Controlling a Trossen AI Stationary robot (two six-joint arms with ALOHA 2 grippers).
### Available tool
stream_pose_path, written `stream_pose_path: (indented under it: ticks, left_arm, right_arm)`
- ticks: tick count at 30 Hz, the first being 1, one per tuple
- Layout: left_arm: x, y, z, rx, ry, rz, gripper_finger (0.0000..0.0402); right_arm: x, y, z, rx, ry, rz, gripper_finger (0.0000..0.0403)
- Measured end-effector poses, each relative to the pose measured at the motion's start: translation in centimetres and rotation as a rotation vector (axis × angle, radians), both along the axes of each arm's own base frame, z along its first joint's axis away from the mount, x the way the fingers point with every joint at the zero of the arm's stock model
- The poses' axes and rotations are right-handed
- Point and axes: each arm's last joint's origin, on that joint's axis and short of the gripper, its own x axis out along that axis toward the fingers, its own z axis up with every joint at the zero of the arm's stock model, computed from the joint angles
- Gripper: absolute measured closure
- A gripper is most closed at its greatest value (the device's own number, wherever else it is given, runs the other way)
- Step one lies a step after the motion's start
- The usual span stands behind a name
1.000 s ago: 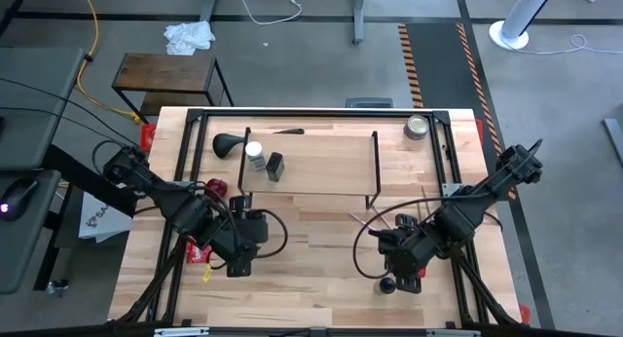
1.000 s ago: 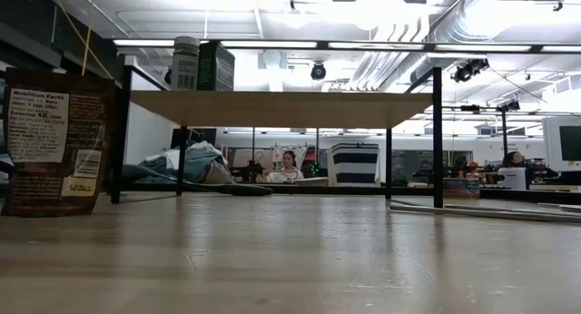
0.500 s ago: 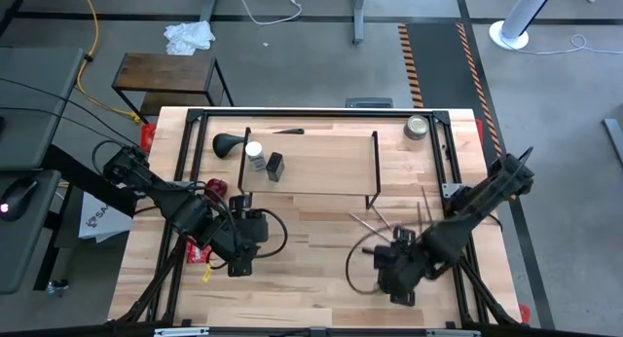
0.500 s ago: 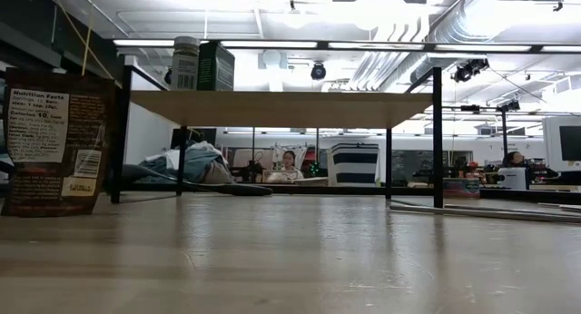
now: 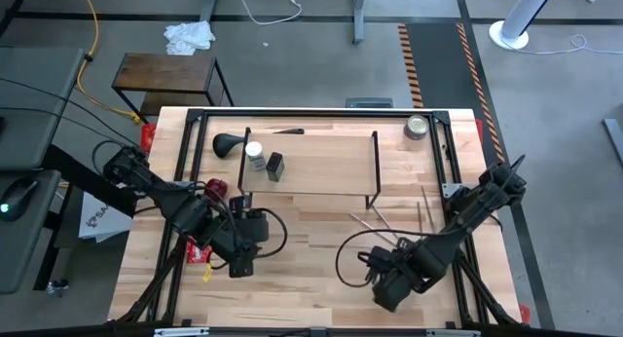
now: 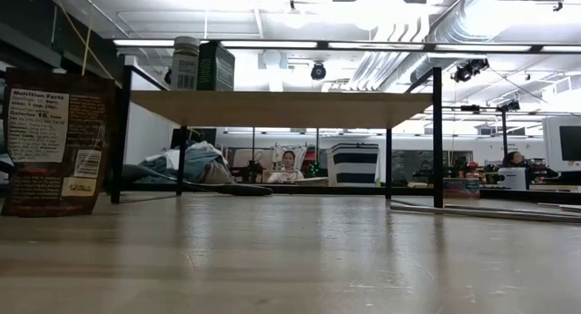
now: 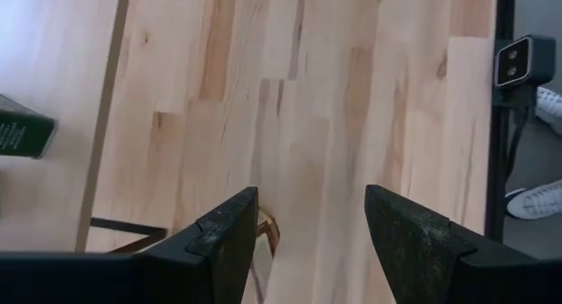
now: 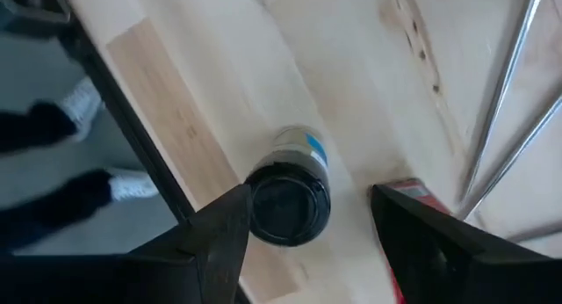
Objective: Shelf spices
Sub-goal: Put the red seasoning can on the shelf
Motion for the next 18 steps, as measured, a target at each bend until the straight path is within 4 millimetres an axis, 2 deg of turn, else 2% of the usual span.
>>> stream_pose_path:
  ticks: [6, 18]
  left_arm:
    - [0.1, -0.1, 0.0, -0.025, -0.01, 0.014, 0.0197]
    - [0.1, -0.2, 0.0, -0.062, 0.012, 0.007, 0.0197]
  right_arm:
    - [0.1, 0.2, -0.2, 0.029, 0.021, -0.125, 0.0169]
    - [0.3, 0.8, -1.3, 0.033, 0.066, -0.194, 0.0169]
